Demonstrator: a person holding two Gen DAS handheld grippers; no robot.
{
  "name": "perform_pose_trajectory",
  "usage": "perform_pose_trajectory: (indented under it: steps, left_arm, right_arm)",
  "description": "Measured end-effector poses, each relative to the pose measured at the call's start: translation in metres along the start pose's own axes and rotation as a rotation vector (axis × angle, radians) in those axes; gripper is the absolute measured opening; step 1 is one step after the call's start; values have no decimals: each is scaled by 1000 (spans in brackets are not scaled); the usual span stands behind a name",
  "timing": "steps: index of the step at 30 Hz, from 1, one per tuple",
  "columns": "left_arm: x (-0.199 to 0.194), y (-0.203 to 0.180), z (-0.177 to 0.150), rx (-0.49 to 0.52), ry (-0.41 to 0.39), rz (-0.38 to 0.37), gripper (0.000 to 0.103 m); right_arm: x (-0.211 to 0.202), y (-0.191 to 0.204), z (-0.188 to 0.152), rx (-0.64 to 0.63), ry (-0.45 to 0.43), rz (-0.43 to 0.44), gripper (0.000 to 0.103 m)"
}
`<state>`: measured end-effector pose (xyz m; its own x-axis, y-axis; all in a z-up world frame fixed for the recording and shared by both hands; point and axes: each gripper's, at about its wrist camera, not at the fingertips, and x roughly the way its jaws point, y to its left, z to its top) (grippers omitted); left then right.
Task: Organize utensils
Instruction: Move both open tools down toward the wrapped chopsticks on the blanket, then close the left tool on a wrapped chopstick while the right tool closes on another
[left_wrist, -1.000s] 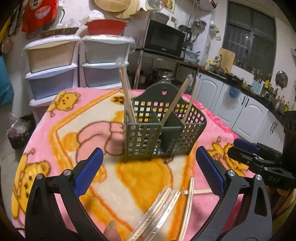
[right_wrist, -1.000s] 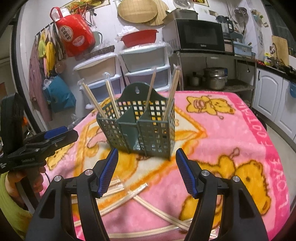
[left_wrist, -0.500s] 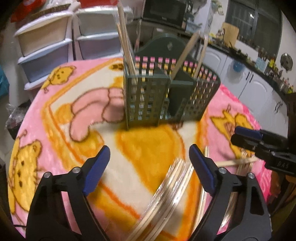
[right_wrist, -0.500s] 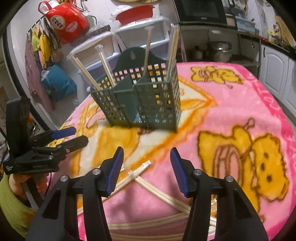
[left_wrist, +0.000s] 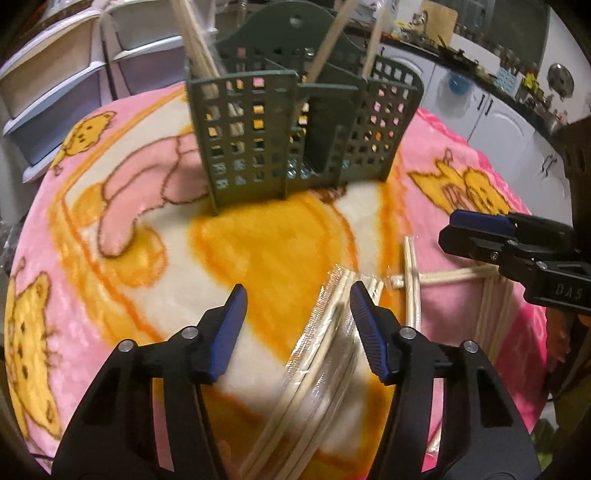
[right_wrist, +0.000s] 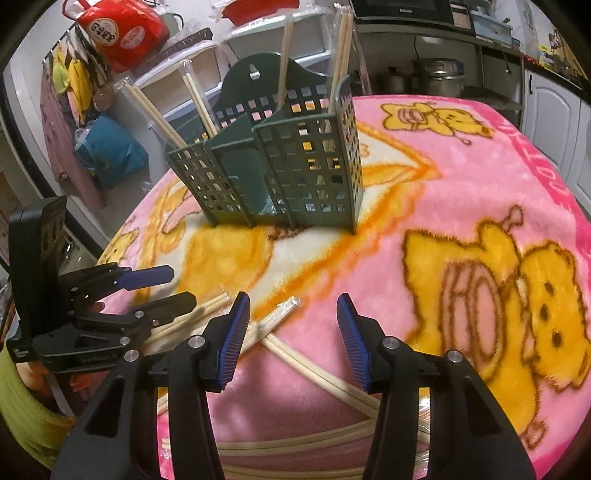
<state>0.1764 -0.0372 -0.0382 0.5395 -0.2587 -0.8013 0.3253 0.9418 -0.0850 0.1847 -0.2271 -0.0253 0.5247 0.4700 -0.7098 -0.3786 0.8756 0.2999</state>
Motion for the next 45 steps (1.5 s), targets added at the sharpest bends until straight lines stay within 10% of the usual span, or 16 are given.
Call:
perform_pose_trajectory:
  steps: [16,21,45]
  left_arm:
    - [24,-2,9,21,54,-3,33]
    - [29,-1,15,18,56,-1,33]
    - [24,12,36,-43,38,-39,4]
  right_arm:
    - [34,-4,1,45,116,31,41]
    - [42,0,5,30,126,21,22]
    - [-9,19,41,-5,-88,96,7]
